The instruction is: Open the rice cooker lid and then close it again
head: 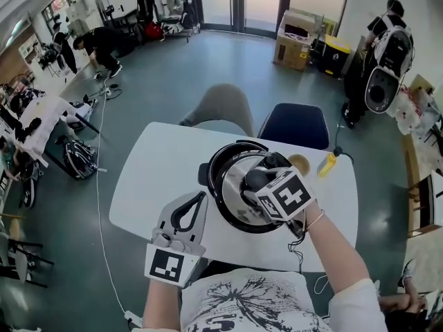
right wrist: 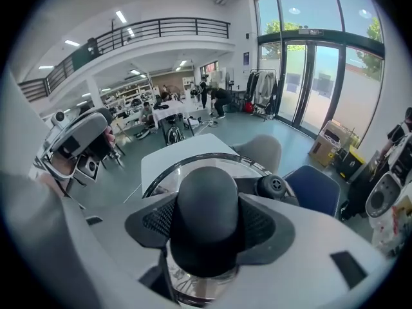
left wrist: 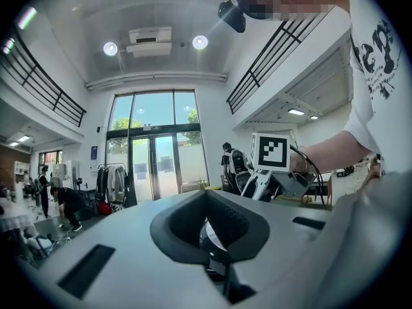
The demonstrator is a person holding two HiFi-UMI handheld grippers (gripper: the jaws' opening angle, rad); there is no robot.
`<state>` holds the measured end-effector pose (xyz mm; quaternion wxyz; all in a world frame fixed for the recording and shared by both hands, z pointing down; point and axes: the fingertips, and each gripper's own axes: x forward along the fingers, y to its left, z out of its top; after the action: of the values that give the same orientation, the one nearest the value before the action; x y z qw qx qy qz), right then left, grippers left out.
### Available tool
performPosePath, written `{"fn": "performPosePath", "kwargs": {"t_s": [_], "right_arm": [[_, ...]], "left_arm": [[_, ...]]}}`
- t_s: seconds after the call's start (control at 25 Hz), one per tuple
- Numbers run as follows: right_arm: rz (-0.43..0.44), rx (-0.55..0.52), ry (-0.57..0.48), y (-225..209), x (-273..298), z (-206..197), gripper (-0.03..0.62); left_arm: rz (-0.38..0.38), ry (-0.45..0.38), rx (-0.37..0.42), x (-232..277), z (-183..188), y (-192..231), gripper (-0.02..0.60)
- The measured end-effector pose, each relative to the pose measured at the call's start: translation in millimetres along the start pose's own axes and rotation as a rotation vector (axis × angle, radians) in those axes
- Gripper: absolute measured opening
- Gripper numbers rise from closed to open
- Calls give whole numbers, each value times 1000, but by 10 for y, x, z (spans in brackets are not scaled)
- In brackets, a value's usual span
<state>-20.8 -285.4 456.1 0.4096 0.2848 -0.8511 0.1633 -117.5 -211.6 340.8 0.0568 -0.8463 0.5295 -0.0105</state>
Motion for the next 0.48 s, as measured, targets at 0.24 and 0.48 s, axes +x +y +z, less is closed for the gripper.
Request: {"fn": "performPosePath", "kwargs": {"t_s": [0.24, 0.48], "right_arm": [[-31, 33, 41, -272, 398, 310, 293], [-68, 64, 56, -409, 832, 531, 295]], "left_arm": [[-20, -10, -16, 300, -81, 457, 14], [-66, 3, -17, 510, -308, 854, 14]]}}
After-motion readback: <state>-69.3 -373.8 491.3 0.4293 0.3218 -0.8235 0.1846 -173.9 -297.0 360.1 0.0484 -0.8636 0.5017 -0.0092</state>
